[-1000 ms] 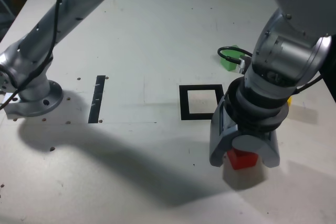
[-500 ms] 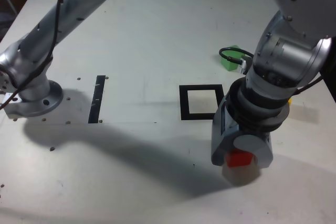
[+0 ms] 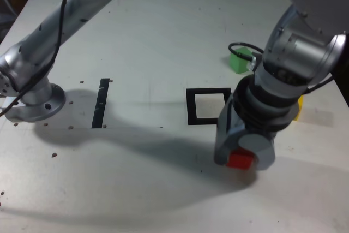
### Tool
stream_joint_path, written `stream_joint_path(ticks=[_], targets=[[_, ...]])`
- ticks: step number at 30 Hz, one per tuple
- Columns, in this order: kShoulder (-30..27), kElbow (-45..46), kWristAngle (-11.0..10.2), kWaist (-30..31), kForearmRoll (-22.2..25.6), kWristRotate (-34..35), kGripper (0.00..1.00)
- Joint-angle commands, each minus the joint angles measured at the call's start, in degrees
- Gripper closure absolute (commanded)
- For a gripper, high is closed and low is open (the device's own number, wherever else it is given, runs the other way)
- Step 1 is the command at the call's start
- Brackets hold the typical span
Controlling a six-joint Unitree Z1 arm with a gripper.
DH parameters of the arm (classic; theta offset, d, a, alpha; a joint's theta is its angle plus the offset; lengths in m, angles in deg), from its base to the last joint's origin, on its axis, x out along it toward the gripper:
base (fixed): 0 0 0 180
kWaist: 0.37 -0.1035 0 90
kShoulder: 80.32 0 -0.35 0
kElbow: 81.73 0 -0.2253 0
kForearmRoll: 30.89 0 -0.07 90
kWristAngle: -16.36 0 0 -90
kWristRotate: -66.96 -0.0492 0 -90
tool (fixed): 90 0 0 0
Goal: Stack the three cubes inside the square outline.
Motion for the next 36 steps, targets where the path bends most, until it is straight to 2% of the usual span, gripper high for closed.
stream_joint_path(ticks=[1, 4, 8, 11, 15, 18, 23, 28, 36], targets=[[-2.0, 0.5, -0.7, -0.9, 1.6, -1.6, 0.75], [-5.6, 3.1, -1.9, -2.2, 2.4, -3.9, 0.75], [-13.7, 11.3, -3.9, -5.1, 1.2, -7.3, 0.75], [-19.4, 19.6, -4.1, -8.3, -2.0, -9.9, 0.75], [-24.4, 30.1, -3.3, -13.1, -8.6, -12.7, 0.75], [-25.1, 33.9, -2.7, -14.9, -11.9, -13.4, 0.75], [-23.8, 35.2, -2.8, -15.4, -13.3, -11.9, 0.75], [-21.5, 37.4, -1.4, -16.3, -18.0, -11.2, 0.75], [-20.1, 37.5, -1.7, -16.6, -22.3, -11.3, 0.75]])
